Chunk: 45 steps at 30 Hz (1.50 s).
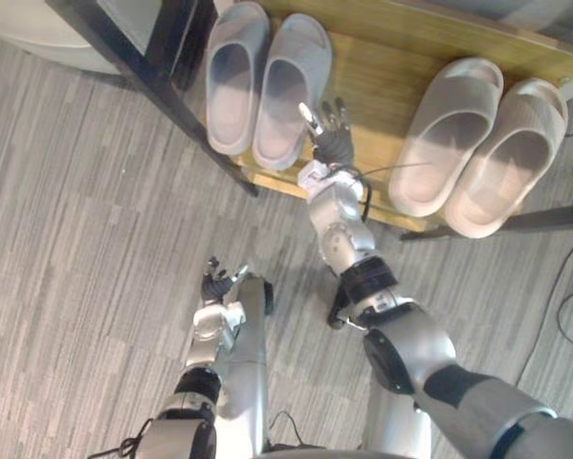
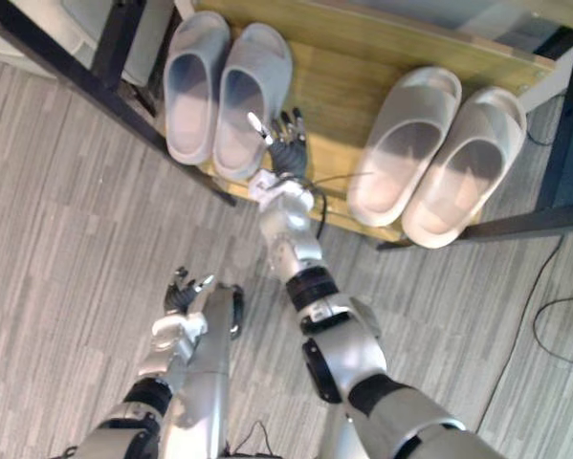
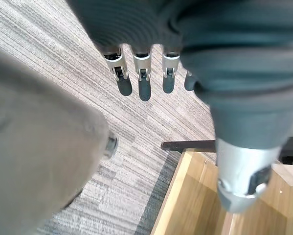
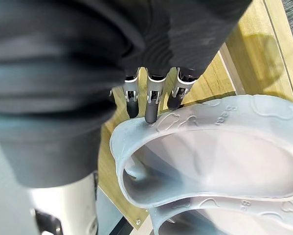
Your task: Organize the slippers on the shoe rack
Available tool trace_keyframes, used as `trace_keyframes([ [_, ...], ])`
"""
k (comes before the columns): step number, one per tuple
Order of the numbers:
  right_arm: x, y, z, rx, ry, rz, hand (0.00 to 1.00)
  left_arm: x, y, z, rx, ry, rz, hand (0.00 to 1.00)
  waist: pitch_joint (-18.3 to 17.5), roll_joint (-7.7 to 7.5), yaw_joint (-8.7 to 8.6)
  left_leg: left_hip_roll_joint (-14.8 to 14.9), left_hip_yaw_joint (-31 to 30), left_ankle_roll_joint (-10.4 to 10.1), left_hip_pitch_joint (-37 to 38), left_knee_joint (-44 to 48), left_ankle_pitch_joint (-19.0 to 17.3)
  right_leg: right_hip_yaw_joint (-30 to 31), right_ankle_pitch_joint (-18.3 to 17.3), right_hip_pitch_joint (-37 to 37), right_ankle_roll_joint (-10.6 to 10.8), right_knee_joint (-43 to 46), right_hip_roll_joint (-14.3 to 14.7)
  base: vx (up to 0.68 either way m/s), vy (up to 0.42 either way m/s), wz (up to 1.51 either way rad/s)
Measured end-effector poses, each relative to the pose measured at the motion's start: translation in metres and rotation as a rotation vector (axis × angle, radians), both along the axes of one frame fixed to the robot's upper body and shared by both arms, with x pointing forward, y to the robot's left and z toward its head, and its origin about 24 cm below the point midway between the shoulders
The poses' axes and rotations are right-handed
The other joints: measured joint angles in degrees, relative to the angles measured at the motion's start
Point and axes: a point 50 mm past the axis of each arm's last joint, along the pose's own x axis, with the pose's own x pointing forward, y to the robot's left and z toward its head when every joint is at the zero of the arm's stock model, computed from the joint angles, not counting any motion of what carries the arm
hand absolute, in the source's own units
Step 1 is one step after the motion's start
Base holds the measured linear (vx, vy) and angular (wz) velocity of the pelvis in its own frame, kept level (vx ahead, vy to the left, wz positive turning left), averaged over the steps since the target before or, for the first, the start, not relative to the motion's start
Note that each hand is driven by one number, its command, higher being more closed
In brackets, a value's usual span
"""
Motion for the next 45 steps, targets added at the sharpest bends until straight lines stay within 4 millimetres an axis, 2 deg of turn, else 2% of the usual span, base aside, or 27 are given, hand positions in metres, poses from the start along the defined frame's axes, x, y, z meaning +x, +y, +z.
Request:
trace_keyframes([
  [7,0.003,-0.004,-0.009,-0.014,0.055,-0.014,0.00,-0.001,-0.009,-0.002,-0.029,0.009,-0.005,0.00,0.1,0.14,0.02,0.4,0.0,0.0,1.8,-1.1,0.1,-0.3,0.0,1.9,0.0,-1.4,0.5,0.00,-0.002,0.00],
  [13,0.000,-0.016,-0.021,-0.142,0.059,-0.092,0.00,-0.004,-0.005,-0.006,-0.073,0.023,0.047,0.00,0.2,0.27,-0.14,0.8,0.7,0.1,3.2,-1.8,0.1,0.0,0.8,3.3,-1.0,-2.4,0.7,0.00,0.003,-0.05],
  [16,-0.009,-0.027,-0.019,-0.204,0.007,-0.169,0.00,-0.013,-0.002,-0.014,-0.080,0.054,0.063,0.00,0.3,0.33,-0.45,2.0,1.6,0.1,6.5,-3.4,0.1,0.2,1.5,6.2,-0.4,-4.9,2.1,-0.01,0.001,-0.22],
  [19,-0.026,-0.036,-0.019,-0.292,-0.079,-0.233,0.00,-0.027,0.002,-0.027,-0.082,0.100,0.079,0.00,0.4,0.30,-1.59,2.9,4.0,0.8,11.6,-6.9,0.5,1.4,2.7,10.2,0.6,-8.6,3.2,-0.01,0.019,-0.24],
  [21,-0.039,-0.038,-0.030,-0.403,-0.119,-0.254,0.00,-0.039,0.006,-0.037,-0.088,0.138,0.099,0.00,0.4,0.28,-2.52,3.6,5.4,1.1,15.7,-9.7,0.9,2.0,3.7,13.7,1.2,-11.7,4.1,0.02,0.040,-0.25],
  [23,-0.050,-0.045,-0.040,-0.459,-0.125,-0.277,0.00,-0.045,0.005,-0.043,-0.096,0.160,0.091,0.00,0.4,0.21,-2.68,3.8,6.3,1.5,18.8,-12.2,1.2,2.1,4.8,16.5,0.7,-14.4,4.4,0.04,0.048,-0.14],
  [25,-0.070,-0.051,-0.066,-0.553,-0.102,-0.278,0.00,-0.056,0.003,-0.052,-0.091,0.205,0.057,0.00,0.5,-0.05,-3.57,3.7,7.7,1.7,24.7,-17.4,2.5,2.0,6.2,22.2,0.7,-19.2,4.6,0.07,0.040,0.03],
  [28,-0.089,-0.056,-0.090,-0.632,-0.070,-0.247,0.00,-0.064,0.003,-0.057,-0.067,0.232,0.033,0.00,0.3,-0.45,-3.93,3.7,9.1,1.9,29.4,-21.8,3.7,2.1,7.4,26.5,1.2,-23.5,5.1,0.08,0.037,-0.04],
  [30,-0.111,-0.063,-0.119,-0.682,0.008,-0.206,0.00,-0.075,0.002,-0.065,-0.047,0.265,-0.005,0.00,-0.3,-1.47,-4.81,3.7,11.2,2.3,34.2,-27.8,5.6,2.3,9.3,30.9,1.7,-29.1,5.4,0.10,0.046,-0.04],
  [31,-0.113,-0.064,-0.123,-0.687,0.023,-0.199,0.00,-0.077,0.001,-0.066,-0.042,0.271,-0.013,0.00,-0.4,-1.62,-5.01,3.6,11.4,2.4,34.9,-28.6,5.9,2.3,9.6,31.5,1.7,-29.9,5.5,0.11,0.041,0.00],
  [33,-0.134,-0.081,-0.154,-0.725,0.140,-0.173,0.00,-0.088,-0.006,-0.075,-0.017,0.316,-0.090,0.00,-1.7,-2.85,-5.44,3.5,13.7,2.2,39.6,-34.2,8.0,2.6,11.4,35.5,2.0,-34.6,5.6,0.15,0.041,-0.04],
  [35,-0.148,-0.091,-0.172,-0.746,0.213,-0.153,0.00,-0.094,-0.008,-0.079,0.005,0.338,-0.139,0.00,-2.9,-3.43,-5.48,3.3,14.4,2.1,42.1,-37.1,9.0,2.7,12.2,37.8,2.2,-37.5,5.9,0.13,0.037,-0.06],
  [37,-0.171,-0.106,-0.215,-0.757,0.393,-0.094,0.00,-0.106,-0.008,-0.088,0.045,0.393,-0.217,0.00,-6.4,-4.97,-6.61,2.2,15.4,1.9,46.8,-44.0,11.4,2.6,13.7,41.7,2.6,-42.8,6.0,0.20,0.039,0.02],
  [38,-0.174,-0.109,-0.221,-0.760,0.423,-0.085,0.00,-0.108,-0.009,-0.089,0.049,0.402,-0.226,0.00,-6.9,-5.03,-6.79,2.1,15.5,1.9,47.7,-45.1,11.7,2.6,13.9,42.4,2.8,-43.6,6.0,0.21,0.042,0.06],
  [40,-0.197,-0.125,-0.264,-0.772,0.627,-0.026,0.00,-0.116,-0.011,-0.095,0.070,0.442,-0.286,0.00,-9.7,-4.51,-7.85,1.0,16.2,1.9,52.5,-51.4,13.8,2.6,15.5,46.6,3.4,-48.9,6.3,0.18,0.051,0.01],
  [41,-0.200,-0.126,-0.269,-0.775,0.649,-0.017,0.00,-0.117,-0.011,-0.096,0.074,0.447,-0.292,0.00,-10.1,-4.41,-7.93,0.9,16.3,2.0,53.0,-52.0,14.1,2.6,15.8,47.1,3.5,-49.4,6.3,0.15,0.059,-0.03],
  [42,-0.216,-0.133,-0.291,-0.791,0.766,0.024,0.00,-0.121,-0.011,-0.099,0.086,0.466,-0.314,0.00,-11.3,-3.67,-8.26,0.3,16.7,2.0,55.7,-55.6,15.6,2.6,17.2,49.6,3.9,-52.7,6.5,0.14,0.061,-0.04],
  [45,-0.236,-0.140,-0.314,-0.785,0.901,0.061,0.00,-0.124,-0.007,-0.101,0.116,0.485,-0.338,0.00,-12.1,-2.68,-8.41,-0.2,17.1,2.2,58.8,-59.0,16.7,2.8,19.0,53.1,4.3,-57.0,6.9,0.09,0.057,-0.04],
])
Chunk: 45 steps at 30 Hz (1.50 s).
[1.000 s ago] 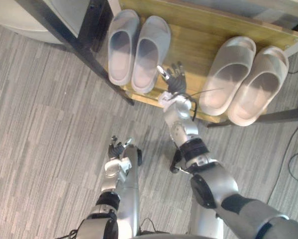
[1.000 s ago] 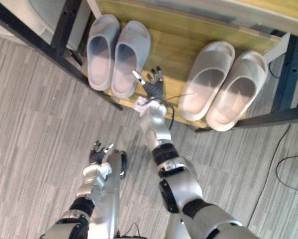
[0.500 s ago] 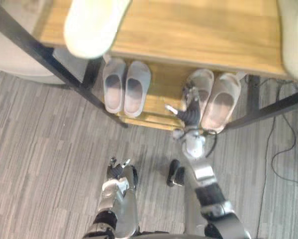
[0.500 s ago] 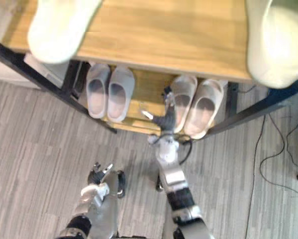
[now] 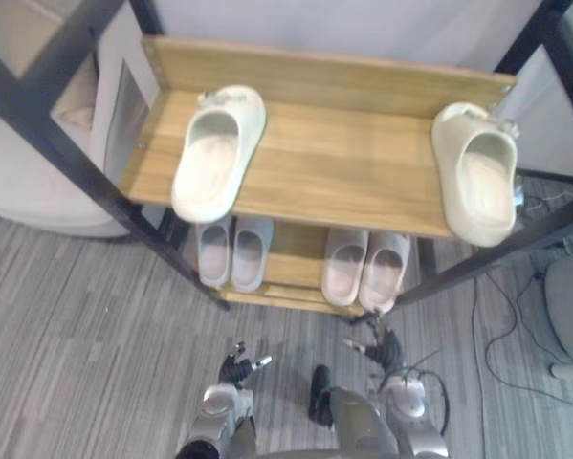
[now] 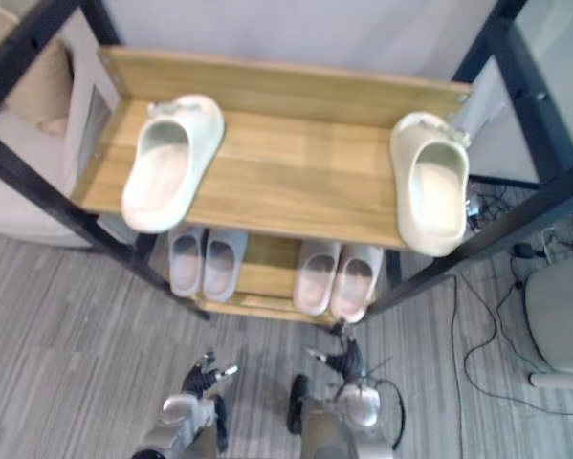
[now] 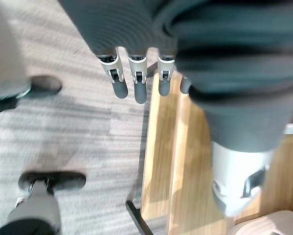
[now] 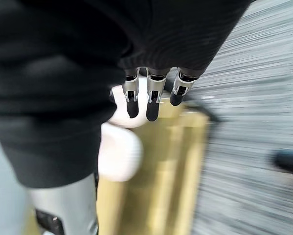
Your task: Organize the slippers on the shoe rack
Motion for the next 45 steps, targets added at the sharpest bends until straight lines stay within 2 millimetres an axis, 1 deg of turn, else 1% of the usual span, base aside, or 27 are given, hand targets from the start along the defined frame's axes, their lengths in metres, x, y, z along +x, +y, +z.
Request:
trace_keyframes([
  [1,-0.011,-0.002,-0.010,0.002,0.064,-0.008,0.00,-0.002,0.002,-0.001,0.008,0.007,-0.014,0.00,-0.2,0.26,-0.08,-0.3,0.1,0.0,1.7,-1.4,0.6,0.1,0.9,1.9,0.4,-2.1,0.1,0.07,0.094,-0.06],
  [3,-0.016,-0.011,-0.017,-0.004,0.113,-0.032,0.00,-0.007,0.005,-0.004,0.022,0.027,-0.031,0.00,-1.4,0.54,-0.13,-0.5,0.3,0.2,3.1,-2.7,0.8,0.2,2.5,4.2,0.6,-5.4,0.4,0.04,0.072,-0.02],
  [4,-0.027,-0.014,-0.025,-0.006,0.177,-0.044,0.00,-0.011,0.007,-0.005,0.044,0.040,-0.062,0.00,-2.2,0.49,-0.12,-0.9,0.3,0.4,4.4,-3.6,1.1,0.3,4.0,6.6,0.8,-8.6,0.7,0.02,0.037,0.04],
  [7,-0.030,-0.017,-0.028,0.000,0.204,-0.070,0.00,-0.018,0.007,-0.009,0.055,0.063,-0.090,0.00,-2.9,0.50,-0.17,-1.4,0.3,0.6,5.3,-3.9,1.3,0.6,5.7,8.7,1.0,-11.6,0.7,-0.02,0.025,-0.01],
  [10,-0.033,-0.017,-0.031,0.011,0.230,-0.084,0.00,-0.026,0.000,-0.012,0.061,0.089,-0.145,0.00,-3.3,0.38,-0.12,-2.1,0.3,1.0,7.1,-5.6,1.8,0.9,7.4,11.1,1.0,-14.9,0.9,-0.06,0.009,-0.03],
  [13,-0.034,-0.017,-0.033,0.026,0.241,-0.099,0.00,-0.027,-0.016,-0.011,0.064,0.079,-0.262,0.00,-3.4,0.39,-0.07,-2.3,0.3,1.2,7.8,-6.1,2.1,1.2,8.1,11.9,1.1,-15.6,0.7,-0.10,-0.003,-0.05],
  [15,-0.036,-0.017,-0.033,0.027,0.244,-0.100,0.00,-0.017,-0.039,-0.001,0.037,-0.001,-0.384,0.00,-3.7,0.19,-0.06,-2.5,0.1,1.5,8.5,-7.3,2.4,1.2,8.0,12.2,1.5,-16.0,0.6,-0.11,-0.009,0.00],
  [16,-0.036,-0.017,-0.034,0.028,0.245,-0.099,0.00,-0.015,-0.043,0.001,0.032,-0.020,-0.403,0.00,-3.8,0.15,-0.06,-2.5,0.0,1.5,8.5,-7.5,2.4,1.2,8.0,12.3,1.5,-16.0,0.5,-0.07,-0.011,0.05],
  [18,-0.039,-0.017,-0.034,0.038,0.249,-0.114,0.00,0.001,-0.072,0.029,-0.035,-0.193,-0.504,0.00,-4.5,0.08,-0.07,-2.8,-0.8,1.4,8.4,-8.1,2.4,0.7,7.9,12.2,1.3,-16.0,0.3,-0.06,-0.006,0.09],
  [19,-0.039,-0.017,-0.034,0.039,0.250,-0.116,0.00,0.002,-0.075,0.033,-0.044,-0.211,-0.518,0.00,-4.6,0.10,-0.07,-2.9,-1.0,1.4,8.5,-8.2,2.4,0.7,7.9,12.2,1.3,-16.0,0.3,-0.02,-0.005,0.07],
  [20,-0.041,-0.017,-0.035,0.041,0.252,-0.119,0.00,0.004,-0.084,0.046,-0.089,-0.276,-0.544,0.00,-5.0,0.16,-0.07,-3.1,-1.7,1.6,8.6,-8.7,2.5,0.6,7.8,12.2,1.3,-16.0,0.3,0.01,-0.003,0.06],
  [21,-0.043,-0.018,-0.035,0.049,0.254,-0.134,0.00,0.007,-0.099,0.068,-0.193,-0.373,-0.575,0.00,-5.5,0.44,-0.09,-3.1,-2.0,1.6,8.5,-8.9,2.5,0.4,7.8,12.1,1.3,-16.0,0.3,0.01,-0.003,0.06],
  [22,-0.043,-0.018,-0.035,0.049,0.255,-0.134,0.00,0.008,-0.102,0.072,-0.213,-0.390,-0.578,0.00,-5.5,0.51,-0.09,-3.2,-2.1,1.6,8.5,-8.9,2.5,0.4,7.7,12.1,1.4,-16.0,0.3,0.03,0.001,0.07],
  [23,-0.043,-0.018,-0.035,0.048,0.256,-0.135,0.00,0.009,-0.108,0.082,-0.253,-0.430,-0.592,0.00,-5.7,0.68,-0.09,-3.2,-2.3,1.6,8.5,-9.0,2.5,0.3,7.7,12.1,1.4,-16.0,0.3,0.03,0.001,0.10],
  [25,-0.045,-0.020,-0.035,0.044,0.260,-0.135,0.00,0.014,-0.118,0.108,-0.348,-0.530,-0.612,0.00,-6.4,1.06,-0.17,-3.3,-3.4,1.6,8.5,-9.7,2.7,-0.4,7.3,12.3,1.8,-15.7,0.3,0.08,0.003,0.16],
  [26,-0.045,-0.020,-0.035,0.043,0.260,-0.135,0.00,0.015,-0.119,0.111,-0.355,-0.541,-0.613,0.00,-6.5,1.11,-0.17,-3.3,-3.4,1.6,8.5,-9.7,2.7,-0.5,7.3,12.3,1.8,-15.7,0.4,0.09,0.005,0.14],
  [27,-0.046,-0.021,-0.036,0.041,0.262,-0.135,0.00,0.016,-0.121,0.122,-0.375,-0.592,-0.624,0.00,-6.9,1.22,-0.18,-3.4,-3.7,1.7,8.5,-9.8,3.1,-0.9,7.0,12.4,1.9,-15.6,0.4,0.08,0.007,0.09],
  [29,-0.047,-0.021,-0.036,0.040,0.265,-0.135,0.00,0.019,-0.123,0.132,-0.391,-0.640,-0.626,0.00,-7.4,1.35,-0.23,-3.4,-4.1,1.6,8.6,-10.0,3.2,-1.3,6.9,12.5,1.8,-15.6,0.6,0.12,0.009,0.14],
  [30,-0.047,-0.020,-0.036,0.038,0.266,-0.127,0.00,0.024,-0.125,0.146,-0.420,-0.696,-0.621,0.00,-7.5,1.47,-0.28,-3.4,-4.6,1.6,9.1,-10.6,3.3,-1.8,6.9,13.0,1.6,-15.6,0.7,0.11,0.009,0.15],
  [31,-0.047,-0.020,-0.036,0.037,0.266,-0.125,0.00,0.024,-0.125,0.147,-0.422,-0.702,-0.620,0.00,-7.5,1.46,-0.28,-3.4,-4.6,1.6,9.2,-10.6,3.3,-1.8,6.9,13.0,1.6,-15.6,0.7,0.13,0.017,0.11],
  [32,-0.047,-0.019,-0.036,0.034,0.267,-0.109,0.00,0.028,-0.125,0.156,-0.434,-0.741,-0.614,0.00,-7.6,1.34,-0.23,-3.4,-4.6,1.6,9.6,-10.6,3.3,-1.9,6.8,13.2,1.6,-15.6,0.7,0.10,0.020,0.01],
  [33,-0.046,-0.018,-0.036,0.031,0.265,-0.094,0.00,0.036,-0.122,0.174,-0.431,-0.825,-0.619,0.00,-7.7,1.21,-0.24,-3.5,-4.6,1.6,9.5,-10.7,3.3,-1.9,6.8,13.1,1.6,-15.6,0.7,0.09,0.021,0.00],
  [34,-0.046,-0.018,-0.036,0.032,0.265,-0.093,0.00,0.039,-0.121,0.180,-0.426,-0.850,-0.617,0.00,-7.7,1.16,-0.25,-3.5,-4.6,1.6,9.5,-10.7,3.3,-1.9,6.8,13.1,1.6,-15.6,0.7,0.06,0.023,-0.01],
  [36,-0.046,-0.016,-0.036,0.032,0.264,-0.079,0.00,0.057,-0.111,0.208,-0.393,-0.996,-0.561,0.00,-7.9,0.81,-0.36,-3.7,-4.7,1.7,9.6,-10.7,3.2,-1.8,6.8,13.1,1.6,-15.6,0.5,0.04,0.026,-0.01],
  [37,-0.046,-0.015,-0.036,0.032,0.264,-0.076,0.00,0.060,-0.108,0.212,-0.384,-1.017,-0.545,0.00,-7.9,0.74,-0.40,-3.7,-4.7,1.7,9.6,-10.7,3.2,-1.8,6.8,13.2,1.6,-15.6,0.5,0.00,0.000,0.00],
  [39,-0.045,-0.013,-0.036,0.032,0.264,-0.058,0.00,0.076,-0.096,0.229,-0.338,-1.103,-0.483,0.00,-8.1,0.40,-0.56,-4.0,-4.7,1.8,9.6,-10.7,3.2,-1.9,6.8,13.2,1.6,-15.6,0.2,0.00,0.000,0.00],
  [45,-0.044,-0.012,-0.036,0.043,0.264,-0.045,0.00,0.095,-0.078,0.250,-0.223,-1.205,-0.386,0.00,-8.2,0.17,-1.00,-4.3,-4.7,2.1,9.6,-10.5,3.3,-1.7,7.1,13.1,1.6,-15.6,-0.1,-0.03,0.004,-0.01],
])
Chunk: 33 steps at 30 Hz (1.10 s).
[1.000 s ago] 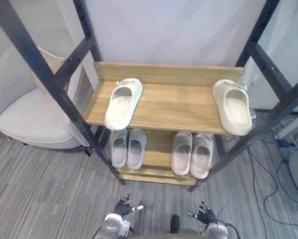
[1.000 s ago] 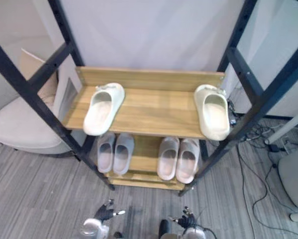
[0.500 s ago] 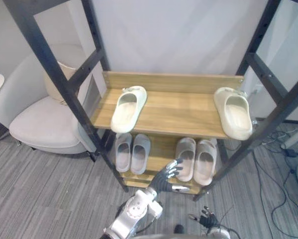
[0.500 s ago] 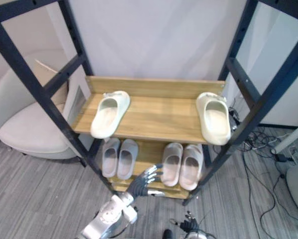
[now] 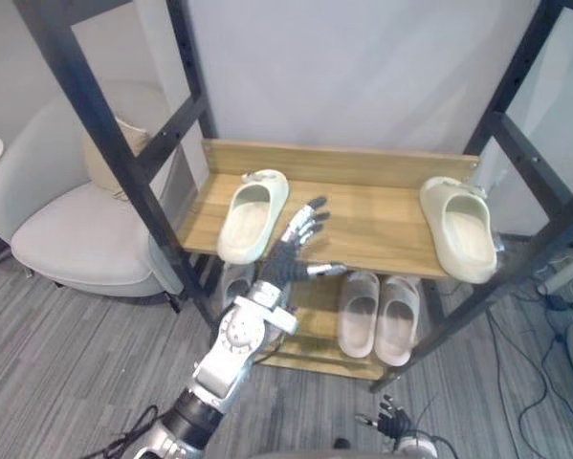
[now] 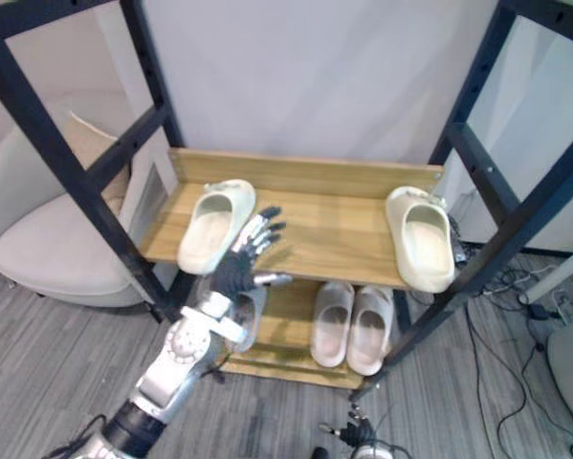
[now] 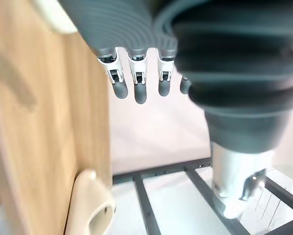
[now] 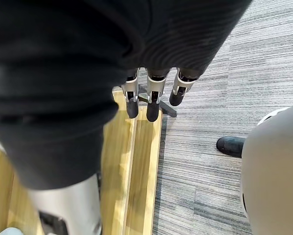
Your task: Organize the slippers on the shoe rack
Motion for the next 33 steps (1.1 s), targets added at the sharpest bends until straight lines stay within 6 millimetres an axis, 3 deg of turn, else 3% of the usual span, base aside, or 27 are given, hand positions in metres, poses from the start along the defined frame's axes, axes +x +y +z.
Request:
trace_keyframes([
  [8,0.003,-0.001,0.001,-0.017,-0.004,0.040,0.00,0.038,0.017,0.023,0.035,-0.066,0.155,0.00,0.1,-0.13,-0.66,0.0,0.0,0.1,-0.2,-0.1,0.1,0.0,0.0,-0.3,0.0,-0.4,0.0,-0.03,-0.004,-0.01],
  [18,0.010,-0.003,0.003,-0.015,-0.011,0.052,0.00,0.087,0.061,0.054,0.146,-0.076,0.351,0.00,0.5,-0.08,-2.41,-0.1,0.0,0.1,-0.9,-0.2,0.2,0.0,0.2,-1.2,0.1,0.0,0.0,0.02,0.002,0.00],
  [33,0.015,-0.010,0.007,-0.009,-0.040,0.035,0.00,0.100,0.108,0.065,0.438,-0.091,0.497,0.00,2.6,1.08,-2.43,-0.3,0.3,0.1,-1.4,-0.1,0.2,0.9,0.4,-1.9,0.0,0.0,-0.1,-0.01,-0.001,-0.02],
])
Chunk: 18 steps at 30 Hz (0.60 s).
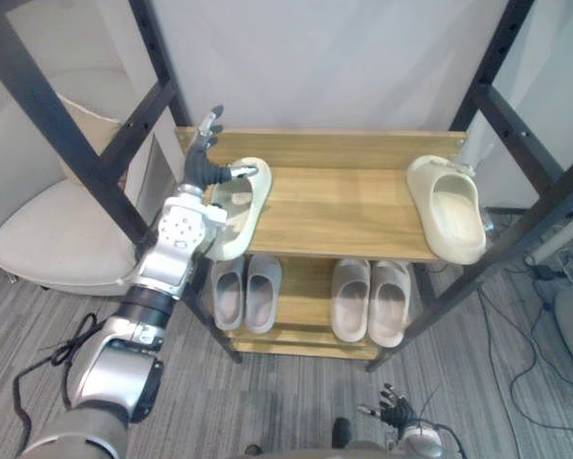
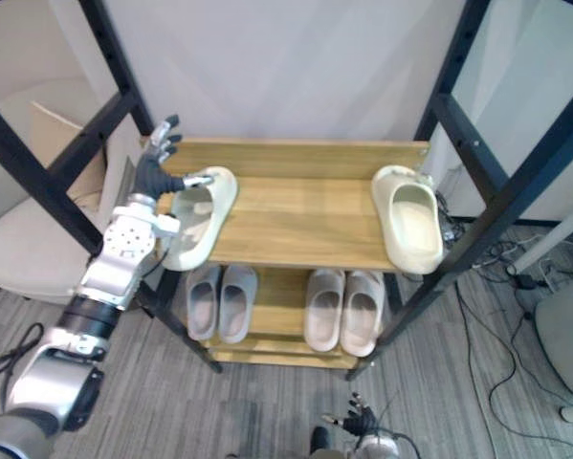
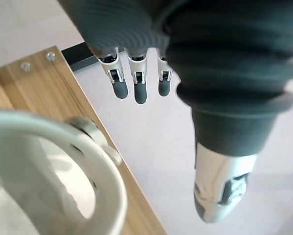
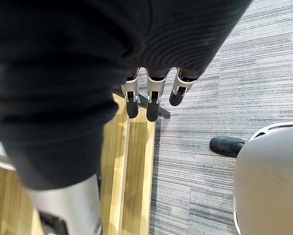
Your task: Organize the slippers on the shoe rack
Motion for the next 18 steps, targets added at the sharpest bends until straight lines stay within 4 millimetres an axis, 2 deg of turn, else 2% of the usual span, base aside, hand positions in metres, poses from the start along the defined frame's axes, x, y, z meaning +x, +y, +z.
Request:
trace_keyframes([
  [9,0.000,-0.001,0.000,0.002,0.000,0.004,0.00,0.001,0.016,-0.001,0.172,0.020,0.066,0.00,0.0,0.04,0.08,-0.1,-0.1,0.0,0.0,0.0,0.0,0.0,0.0,0.0,0.0,0.0,0.0,0.00,0.000,0.00],
  [18,-0.001,-0.003,0.000,-0.003,0.000,0.004,0.00,0.001,0.024,-0.002,0.316,0.031,0.096,0.00,0.0,0.09,0.08,-0.1,0.0,0.0,0.0,0.0,0.0,0.2,0.0,0.0,0.0,0.0,0.0,0.00,0.000,0.00],
])
